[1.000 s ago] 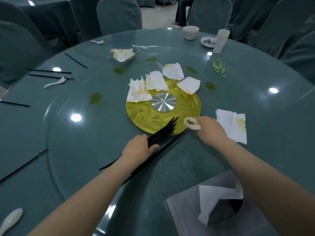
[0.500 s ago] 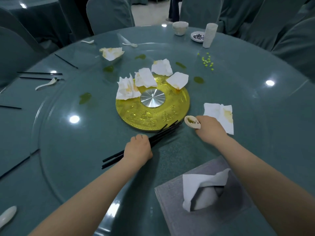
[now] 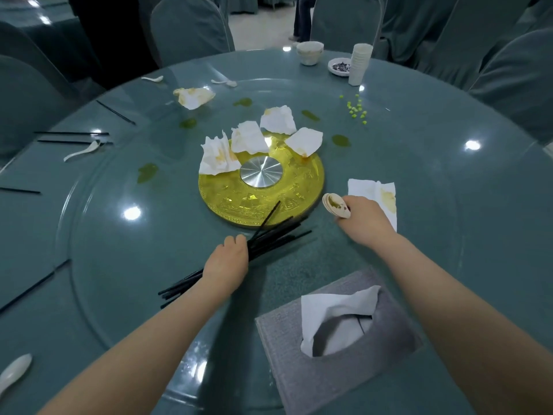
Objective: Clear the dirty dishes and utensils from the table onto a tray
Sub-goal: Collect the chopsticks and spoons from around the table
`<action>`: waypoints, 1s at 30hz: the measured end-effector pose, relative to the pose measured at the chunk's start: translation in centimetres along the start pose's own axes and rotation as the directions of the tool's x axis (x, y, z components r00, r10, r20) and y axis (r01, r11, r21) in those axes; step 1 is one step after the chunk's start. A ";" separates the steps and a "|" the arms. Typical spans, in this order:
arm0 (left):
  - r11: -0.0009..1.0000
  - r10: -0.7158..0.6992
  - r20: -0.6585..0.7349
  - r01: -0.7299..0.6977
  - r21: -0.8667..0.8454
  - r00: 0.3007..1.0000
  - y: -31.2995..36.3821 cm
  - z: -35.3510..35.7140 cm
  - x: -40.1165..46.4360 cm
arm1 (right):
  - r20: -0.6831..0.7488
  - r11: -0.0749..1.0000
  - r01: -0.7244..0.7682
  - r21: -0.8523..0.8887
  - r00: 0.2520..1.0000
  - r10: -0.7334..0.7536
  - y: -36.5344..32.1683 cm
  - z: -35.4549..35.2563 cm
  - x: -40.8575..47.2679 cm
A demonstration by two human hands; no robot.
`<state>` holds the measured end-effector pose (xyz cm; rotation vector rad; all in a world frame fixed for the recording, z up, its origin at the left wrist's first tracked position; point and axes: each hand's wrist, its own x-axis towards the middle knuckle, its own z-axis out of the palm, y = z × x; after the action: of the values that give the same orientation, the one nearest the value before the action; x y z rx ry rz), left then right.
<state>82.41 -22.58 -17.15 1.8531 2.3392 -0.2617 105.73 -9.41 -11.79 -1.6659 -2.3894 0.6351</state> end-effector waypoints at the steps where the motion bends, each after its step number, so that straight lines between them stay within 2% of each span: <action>1: 1.000 -0.012 -0.003 0.012 -0.012 1.000 0.0 0.0 -0.1 | 0.000 1.000 0.003 0.004 1.000 -0.003 -0.1 -0.1 -0.1; 10: 0.978 -0.111 0.151 0.135 -0.158 0.982 -1.2 -1.7 -0.7 | -0.017 0.998 0.046 0.033 0.999 -0.046 -2.4 -1.1 -1.1; 15: 0.896 -0.234 0.146 0.272 -0.350 0.961 -4.6 -4.2 -2.9 | -0.022 0.990 0.135 0.045 0.991 -0.134 -5.4 -1.4 -2.8; 17: 0.830 -0.277 0.124 0.302 -0.469 0.953 -7.0 -4.6 -4.8 | -0.026 0.983 0.172 0.060 0.985 -0.171 -6.9 -1.5 -3.9; 20: 0.604 -0.357 0.116 0.325 -0.728 0.927 -10.5 -4.5 -8.8 | -0.001 0.974 0.223 0.025 0.975 -0.223 -9.7 -1.5 -6.0; 22: 0.430 -0.424 0.151 0.345 -0.834 0.893 -12.8 -4.2 -12.0 | 0.032 0.973 0.230 0.019 0.972 -0.231 -11.7 -1.1 -7.7; 26: 0.072 -0.516 0.289 0.377 -0.923 0.807 -16.9 -3.6 -18.7 | 0.071 0.962 0.271 -0.011 0.960 -0.270 -15.8 0.8 -11.7; 28: -0.156 -0.510 0.361 0.329 -0.931 0.781 -18.7 -3.3 -22.1 | 0.101 0.958 0.284 -0.049 0.955 -0.278 -17.9 2.0 -13.9; 30: -0.344 -0.490 0.403 0.253 -0.904 0.773 -20.4 -2.8 -25.7 | 0.127 0.957 0.285 -0.061 0.953 -0.276 -19.9 3.5 -15.9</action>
<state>68.42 -50.88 -7.82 0.1184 1.7968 1.4083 93.22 -30.74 -4.66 -1.3089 -2.6987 0.6114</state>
